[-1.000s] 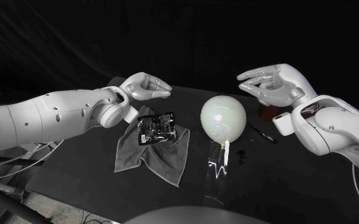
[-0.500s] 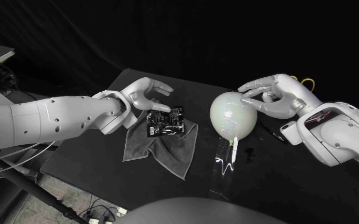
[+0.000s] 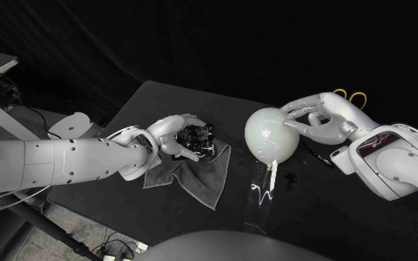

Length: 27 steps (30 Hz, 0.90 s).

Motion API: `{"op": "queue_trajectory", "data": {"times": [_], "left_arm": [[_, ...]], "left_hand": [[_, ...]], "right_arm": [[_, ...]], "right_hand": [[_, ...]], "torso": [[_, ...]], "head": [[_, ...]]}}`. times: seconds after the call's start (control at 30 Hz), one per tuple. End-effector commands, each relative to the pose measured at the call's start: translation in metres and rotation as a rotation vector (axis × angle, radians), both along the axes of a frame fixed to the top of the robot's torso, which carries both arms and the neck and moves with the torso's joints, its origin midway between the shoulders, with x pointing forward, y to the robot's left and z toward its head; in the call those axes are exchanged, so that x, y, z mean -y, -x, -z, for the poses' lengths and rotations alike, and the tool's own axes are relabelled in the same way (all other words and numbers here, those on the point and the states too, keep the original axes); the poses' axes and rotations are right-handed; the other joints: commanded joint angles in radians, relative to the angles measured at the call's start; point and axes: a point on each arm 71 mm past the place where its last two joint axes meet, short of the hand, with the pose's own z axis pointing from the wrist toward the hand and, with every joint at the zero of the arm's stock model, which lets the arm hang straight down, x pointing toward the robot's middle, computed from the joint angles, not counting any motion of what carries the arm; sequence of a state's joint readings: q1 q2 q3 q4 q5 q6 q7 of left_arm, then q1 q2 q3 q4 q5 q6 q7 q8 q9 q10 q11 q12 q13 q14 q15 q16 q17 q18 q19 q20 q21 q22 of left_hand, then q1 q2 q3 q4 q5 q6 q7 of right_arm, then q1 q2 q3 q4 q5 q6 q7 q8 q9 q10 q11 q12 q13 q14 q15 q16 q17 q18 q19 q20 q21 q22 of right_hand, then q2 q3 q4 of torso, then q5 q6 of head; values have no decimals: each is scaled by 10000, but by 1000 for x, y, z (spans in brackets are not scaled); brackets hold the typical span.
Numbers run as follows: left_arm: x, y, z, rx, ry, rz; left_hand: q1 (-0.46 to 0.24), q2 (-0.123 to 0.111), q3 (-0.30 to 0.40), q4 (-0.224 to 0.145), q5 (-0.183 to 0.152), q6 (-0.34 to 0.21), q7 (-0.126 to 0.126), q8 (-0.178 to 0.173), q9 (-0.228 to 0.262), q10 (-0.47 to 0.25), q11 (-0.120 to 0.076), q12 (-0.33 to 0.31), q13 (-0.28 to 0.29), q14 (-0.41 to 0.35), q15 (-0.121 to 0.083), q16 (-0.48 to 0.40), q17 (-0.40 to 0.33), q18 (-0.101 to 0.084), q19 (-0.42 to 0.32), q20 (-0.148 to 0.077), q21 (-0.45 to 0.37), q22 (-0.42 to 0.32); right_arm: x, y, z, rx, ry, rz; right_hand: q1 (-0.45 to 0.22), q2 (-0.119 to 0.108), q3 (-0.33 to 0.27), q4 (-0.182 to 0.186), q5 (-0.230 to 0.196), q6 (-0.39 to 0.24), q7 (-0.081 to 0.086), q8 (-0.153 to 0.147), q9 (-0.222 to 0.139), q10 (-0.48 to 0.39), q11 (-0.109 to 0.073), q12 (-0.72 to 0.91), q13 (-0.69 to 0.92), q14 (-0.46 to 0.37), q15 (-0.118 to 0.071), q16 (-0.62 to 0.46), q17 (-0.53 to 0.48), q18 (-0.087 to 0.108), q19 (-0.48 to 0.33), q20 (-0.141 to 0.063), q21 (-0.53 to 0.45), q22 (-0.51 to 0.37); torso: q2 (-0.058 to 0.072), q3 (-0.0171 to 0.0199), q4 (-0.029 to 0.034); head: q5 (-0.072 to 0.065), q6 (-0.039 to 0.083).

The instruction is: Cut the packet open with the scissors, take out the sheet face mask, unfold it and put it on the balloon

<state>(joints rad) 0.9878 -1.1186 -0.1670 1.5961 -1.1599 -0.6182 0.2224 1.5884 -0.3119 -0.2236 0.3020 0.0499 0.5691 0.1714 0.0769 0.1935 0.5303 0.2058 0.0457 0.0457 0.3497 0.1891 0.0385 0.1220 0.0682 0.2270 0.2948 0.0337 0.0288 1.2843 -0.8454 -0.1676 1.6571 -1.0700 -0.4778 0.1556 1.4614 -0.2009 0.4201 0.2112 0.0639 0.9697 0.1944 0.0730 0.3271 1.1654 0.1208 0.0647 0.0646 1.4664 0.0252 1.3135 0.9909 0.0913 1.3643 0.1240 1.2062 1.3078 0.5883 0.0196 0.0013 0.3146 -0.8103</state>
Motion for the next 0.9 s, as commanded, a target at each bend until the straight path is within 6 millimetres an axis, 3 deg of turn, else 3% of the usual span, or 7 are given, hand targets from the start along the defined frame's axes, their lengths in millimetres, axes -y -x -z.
{"op": "queue_trajectory", "data": {"times": [0.03,0.53,0.63,0.9], "left_arm": [[3,3,6,434,-1282,8],[9,7,24,131,-1791,57],[9,7,26,-39,-1816,28],[9,2,27,-141,-1728,-138]], "left_hand": [[-187,11,-50,-12,11,-132,649,-64,-24,-305,-68,-47,-22,-152,-49,-19,-36,-30,-1,-49,-31,19],[-291,5,-57,-9,15,-340,633,-108,-78,-633,-82,-43,-26,-90,-56,25,-16,130,234,-134,35,64],[-287,6,-60,-8,16,-372,505,-115,-81,-678,-182,-36,-21,-38,-134,45,-2,199,360,-128,79,87],[-228,22,-25,-11,26,-386,447,-115,-81,-612,-231,-17,-8,100,-148,76,41,234,501,-95,119,110]], "right_arm": [[1,1,0,223,246,94],[6,4,0,189,310,233],[6,4,0,179,311,235],[6,4,0,159,311,235]], "right_hand": [[-77,6,50,4,-38,-87,16,-65,-13,-68,-11,-20,-3,67,77,53,5,-88,-12,84,48,243],[-104,4,67,-8,-27,-116,27,-64,-18,-96,0,-17,-2,51,88,57,-26,-79,-43,97,23,235],[-117,14,76,-7,-20,-113,27,-58,-16,-93,0,-11,1,51,91,72,-4,-80,-42,101,35,246],[-133,23,84,-4,-12,-110,26,-51,-15,-87,0,-5,4,48,93,81,4,-78,-51,105,30,246]], "torso": [[11,-4,9],[5,0,2],[6,5,1],[-3,-6,0]], "head": [[-11,-10],[-7,-99],[8,-122],[-3,-111]]}}
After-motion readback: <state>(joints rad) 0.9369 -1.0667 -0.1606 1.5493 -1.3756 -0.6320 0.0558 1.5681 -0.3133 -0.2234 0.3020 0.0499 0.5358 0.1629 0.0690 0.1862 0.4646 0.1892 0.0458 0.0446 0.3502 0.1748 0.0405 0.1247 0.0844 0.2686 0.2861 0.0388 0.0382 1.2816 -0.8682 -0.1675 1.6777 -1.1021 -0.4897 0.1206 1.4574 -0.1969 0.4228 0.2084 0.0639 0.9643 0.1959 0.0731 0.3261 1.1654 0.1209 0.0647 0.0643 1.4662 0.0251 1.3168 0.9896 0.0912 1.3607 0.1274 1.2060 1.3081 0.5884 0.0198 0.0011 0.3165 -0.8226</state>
